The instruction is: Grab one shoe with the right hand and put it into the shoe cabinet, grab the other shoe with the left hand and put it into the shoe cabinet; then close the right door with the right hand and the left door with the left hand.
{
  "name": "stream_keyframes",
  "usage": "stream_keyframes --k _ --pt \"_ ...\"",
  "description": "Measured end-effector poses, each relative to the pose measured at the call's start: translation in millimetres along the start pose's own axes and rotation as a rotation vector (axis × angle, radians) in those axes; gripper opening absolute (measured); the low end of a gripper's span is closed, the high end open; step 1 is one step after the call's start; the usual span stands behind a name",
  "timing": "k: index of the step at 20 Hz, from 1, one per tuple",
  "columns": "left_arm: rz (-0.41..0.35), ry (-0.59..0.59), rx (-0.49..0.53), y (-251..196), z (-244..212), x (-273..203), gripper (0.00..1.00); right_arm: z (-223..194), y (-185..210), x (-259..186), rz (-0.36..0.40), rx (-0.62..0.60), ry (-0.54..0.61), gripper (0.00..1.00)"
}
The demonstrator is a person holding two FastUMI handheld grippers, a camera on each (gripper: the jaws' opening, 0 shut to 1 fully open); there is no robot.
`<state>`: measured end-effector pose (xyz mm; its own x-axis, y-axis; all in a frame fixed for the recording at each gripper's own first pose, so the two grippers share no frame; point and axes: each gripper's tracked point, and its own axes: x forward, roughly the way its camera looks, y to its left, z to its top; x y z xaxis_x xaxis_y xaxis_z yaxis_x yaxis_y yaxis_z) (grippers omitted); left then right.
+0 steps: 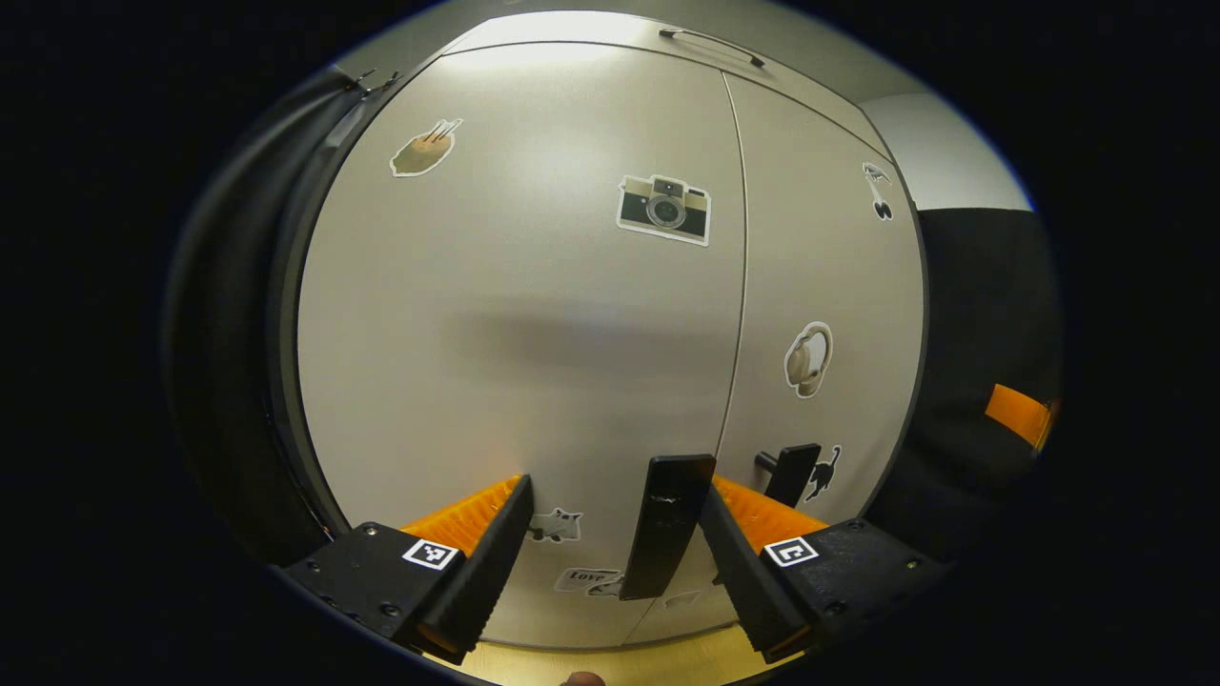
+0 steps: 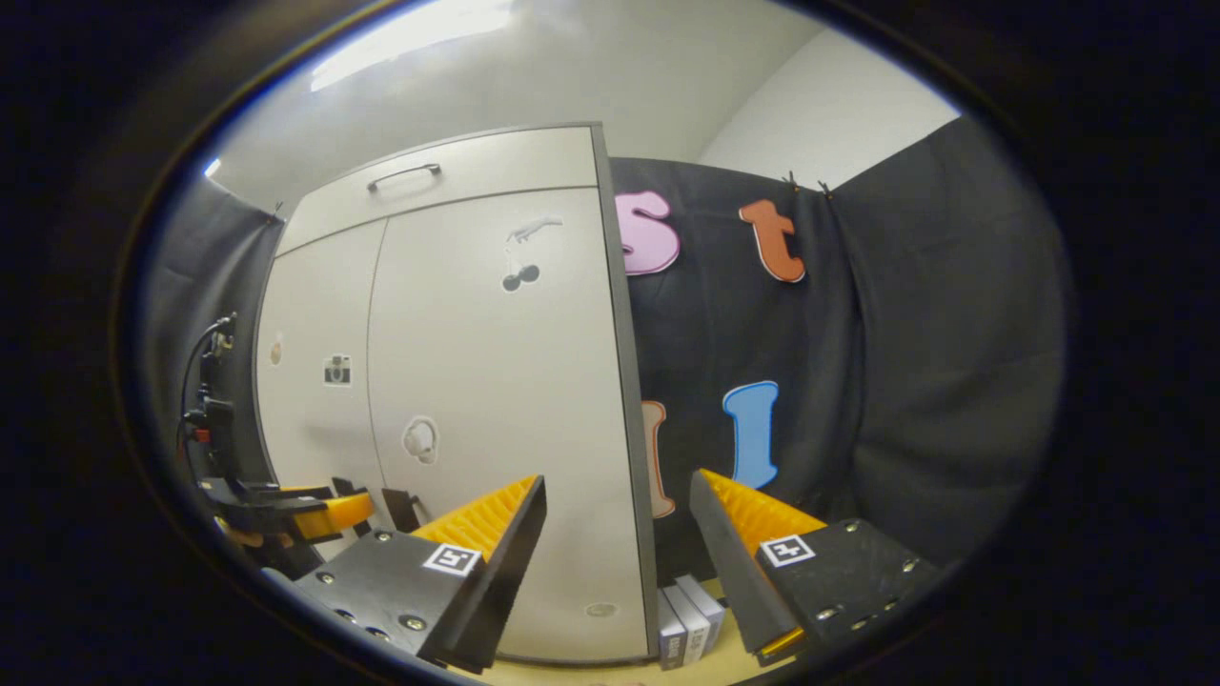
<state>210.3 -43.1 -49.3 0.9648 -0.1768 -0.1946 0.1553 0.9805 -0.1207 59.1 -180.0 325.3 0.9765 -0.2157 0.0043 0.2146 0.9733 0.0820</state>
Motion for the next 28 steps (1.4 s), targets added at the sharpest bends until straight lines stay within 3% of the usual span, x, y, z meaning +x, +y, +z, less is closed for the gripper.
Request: stream_keyframes --k 1,2,4,5,6,8,12,19,28 --pt "0.000 0.000 -0.002 0 0 1 1.00 -1 2 -2 0.007 0.000 0.003 0.91" --pt "-0.006 0.002 -0.004 -2 0 0 1.00 -2 5 -4 0.017 0.002 0.008 0.84" --pt "-0.023 0.024 -0.026 -3 -4 -2 1.00 -2 13 -11 0.037 -0.006 0.019 0.84" --pt "-0.025 0.039 -0.053 -4 -6 -7 1.00 -1 16 -16 0.046 -0.011 0.023 0.91" --pt "-0.026 0.039 -0.060 -4 -5 -14 1.00 0 19 -21 0.055 -0.014 0.025 0.91" --pt "-0.001 0.025 -0.026 1 6 -34 1.00 6 29 -35 0.080 -0.012 0.031 0.91" --pt "0.050 -0.054 0.048 15 47 -100 0.93 20 50 -68 0.131 0.001 0.035 0.91" --pt "0.121 -0.102 0.094 32 76 -210 0.96 37 85 -113 0.202 0.020 0.029 0.91" --pt "0.110 -0.122 0.090 33 79 -244 0.96 41 118 -131 0.253 0.017 0.012 0.91"
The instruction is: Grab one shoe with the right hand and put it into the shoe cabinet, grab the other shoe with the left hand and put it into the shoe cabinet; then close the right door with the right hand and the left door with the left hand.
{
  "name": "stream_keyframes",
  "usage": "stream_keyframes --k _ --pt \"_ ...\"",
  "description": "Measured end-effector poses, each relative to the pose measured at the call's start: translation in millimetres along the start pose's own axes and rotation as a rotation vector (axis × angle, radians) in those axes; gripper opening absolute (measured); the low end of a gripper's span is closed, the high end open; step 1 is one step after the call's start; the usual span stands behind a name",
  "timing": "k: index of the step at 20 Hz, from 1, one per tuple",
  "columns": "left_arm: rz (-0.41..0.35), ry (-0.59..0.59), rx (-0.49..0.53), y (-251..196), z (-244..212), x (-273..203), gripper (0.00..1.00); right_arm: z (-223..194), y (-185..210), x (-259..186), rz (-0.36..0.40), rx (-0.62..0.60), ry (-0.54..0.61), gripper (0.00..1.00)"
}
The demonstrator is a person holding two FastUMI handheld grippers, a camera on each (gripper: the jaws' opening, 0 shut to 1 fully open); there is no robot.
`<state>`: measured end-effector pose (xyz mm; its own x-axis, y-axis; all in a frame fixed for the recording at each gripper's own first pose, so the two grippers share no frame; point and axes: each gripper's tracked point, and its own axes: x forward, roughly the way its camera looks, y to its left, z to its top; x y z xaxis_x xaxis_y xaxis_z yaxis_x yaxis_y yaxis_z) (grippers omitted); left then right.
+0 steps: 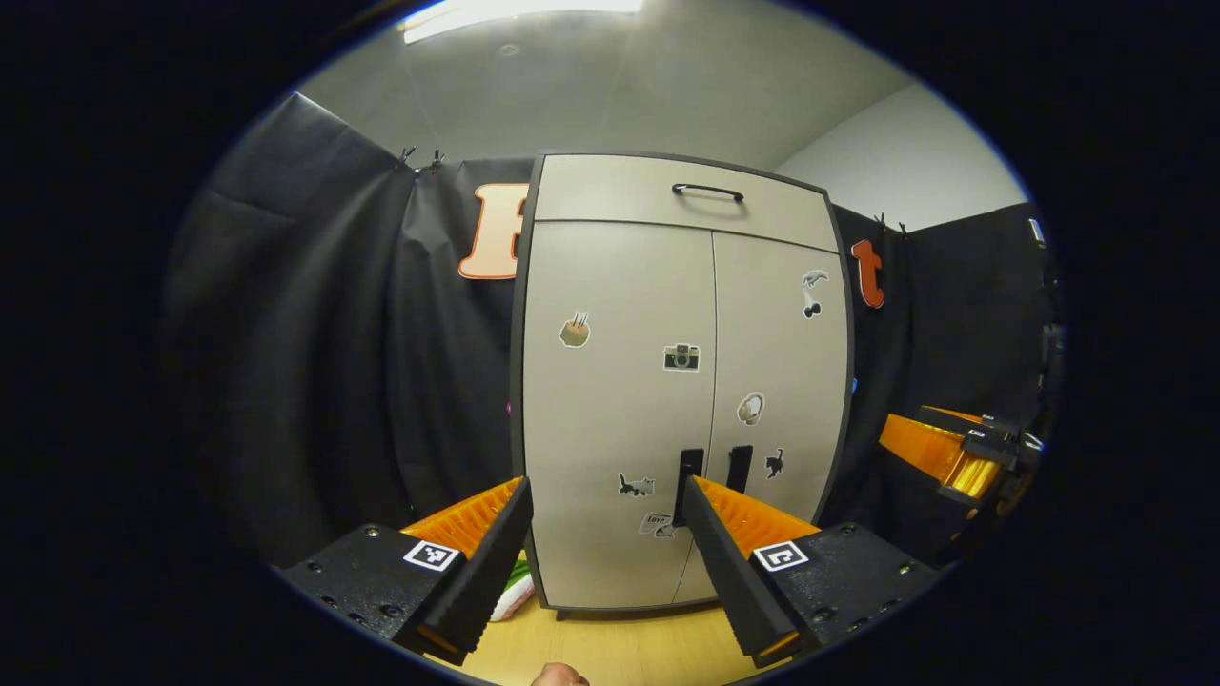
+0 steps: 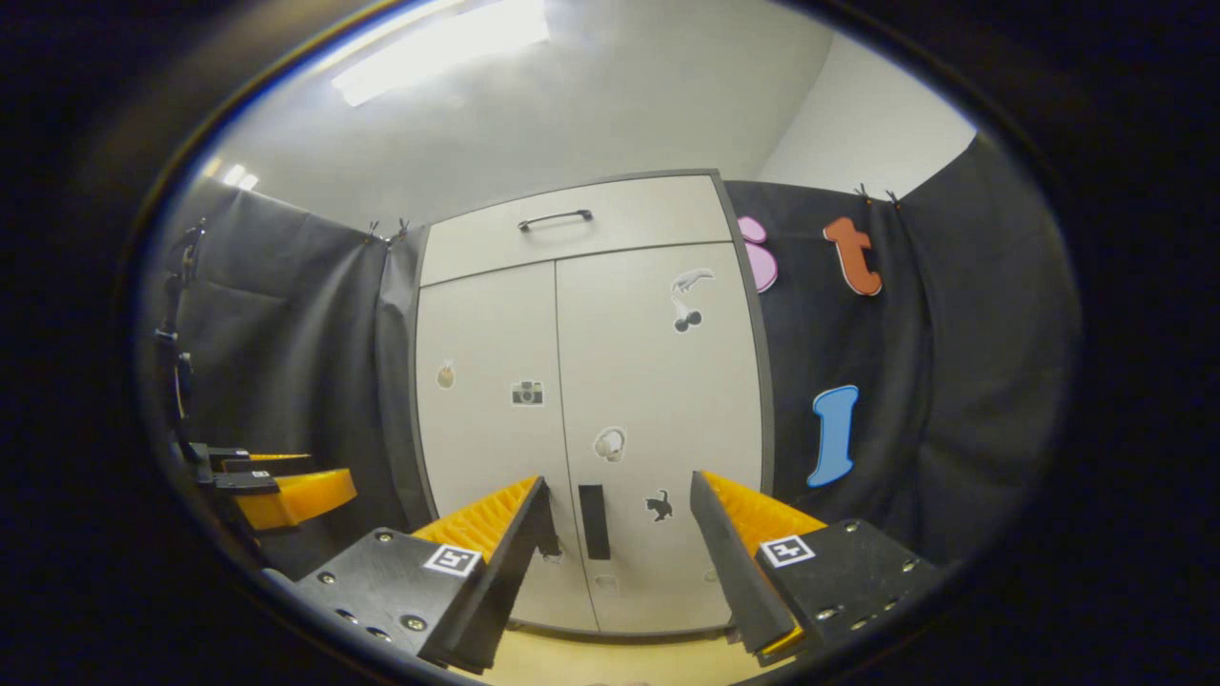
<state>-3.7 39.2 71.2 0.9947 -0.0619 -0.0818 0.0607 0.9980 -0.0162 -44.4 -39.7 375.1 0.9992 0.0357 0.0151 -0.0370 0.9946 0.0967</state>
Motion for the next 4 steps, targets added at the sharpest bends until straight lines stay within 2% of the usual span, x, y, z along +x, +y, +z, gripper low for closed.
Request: stream_keyframes --k 2,3,4 --pt "-0.006 -0.005 0.003 0.6 1.7 -2.0 0.93 2.6 3.6 -2.2 0.000 -0.006 -0.006 0.91" --pt "-0.010 -0.006 0.000 0.9 2.3 -3.5 0.93 3.2 4.6 -4.7 -0.002 -0.009 -0.009 0.83" --pt "-0.016 -0.008 -0.002 1.1 2.8 -5.1 0.96 3.6 5.2 -6.4 -0.005 -0.011 -0.011 0.83"
